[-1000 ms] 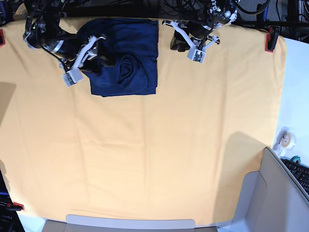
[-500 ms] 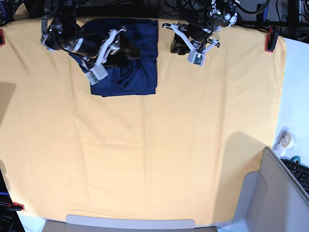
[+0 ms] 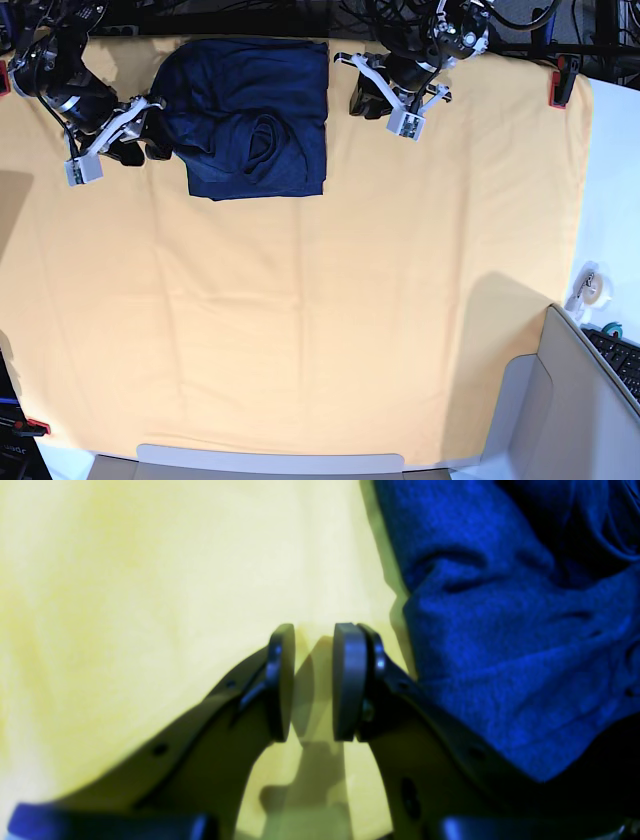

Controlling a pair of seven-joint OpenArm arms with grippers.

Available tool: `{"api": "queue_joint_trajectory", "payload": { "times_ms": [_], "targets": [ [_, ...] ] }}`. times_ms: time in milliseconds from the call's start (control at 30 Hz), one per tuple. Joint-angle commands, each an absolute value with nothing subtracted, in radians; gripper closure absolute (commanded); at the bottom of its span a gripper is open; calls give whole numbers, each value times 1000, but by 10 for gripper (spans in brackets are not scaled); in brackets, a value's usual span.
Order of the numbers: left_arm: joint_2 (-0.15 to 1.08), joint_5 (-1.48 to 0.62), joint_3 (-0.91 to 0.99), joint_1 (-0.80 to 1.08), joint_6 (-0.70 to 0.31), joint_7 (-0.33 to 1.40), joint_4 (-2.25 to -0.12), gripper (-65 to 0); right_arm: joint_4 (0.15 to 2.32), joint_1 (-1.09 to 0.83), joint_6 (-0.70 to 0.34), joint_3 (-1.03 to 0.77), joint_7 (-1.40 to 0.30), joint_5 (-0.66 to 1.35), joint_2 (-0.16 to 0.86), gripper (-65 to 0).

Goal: Fold the T-shirt properly
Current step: 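Grasp the folded shirt's edge with the right gripper and lift it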

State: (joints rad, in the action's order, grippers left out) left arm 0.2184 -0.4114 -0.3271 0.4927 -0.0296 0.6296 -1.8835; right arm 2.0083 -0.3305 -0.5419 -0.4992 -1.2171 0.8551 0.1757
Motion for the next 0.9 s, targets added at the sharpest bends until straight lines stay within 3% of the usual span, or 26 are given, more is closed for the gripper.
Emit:
{"api": "queue_joint_trajectory", "payload": {
  "times_ms": [0,367,433,500,533,867],
  "targets": [
    [220,-404,-331,490,-21,667,-1882,-137,2012,-326,-544,-479,-1198,846,176,-356],
    [220,-404,-331,484,-21,667,-1882,-137,1975,-320,-547,-275,-1196,780,174,-337],
    [220,-404,-331,484,-21,667,-1882,-137,1975,-320,-547,-274,-1198,780,174,-213],
    [220,-404,-331,484,-21,667,-1882,-137,1975,-320,-547,-274,-1198,780,176,-37],
    [220,-404,-331,484,-21,667,-1882,-137,1979,-321,-547,-266,-1199,780,179,0],
    [220,-404,-326,483,-21,667,-1882,-137,2043,-335,-547,15,-1199,783,194,-5]
  ]
}}
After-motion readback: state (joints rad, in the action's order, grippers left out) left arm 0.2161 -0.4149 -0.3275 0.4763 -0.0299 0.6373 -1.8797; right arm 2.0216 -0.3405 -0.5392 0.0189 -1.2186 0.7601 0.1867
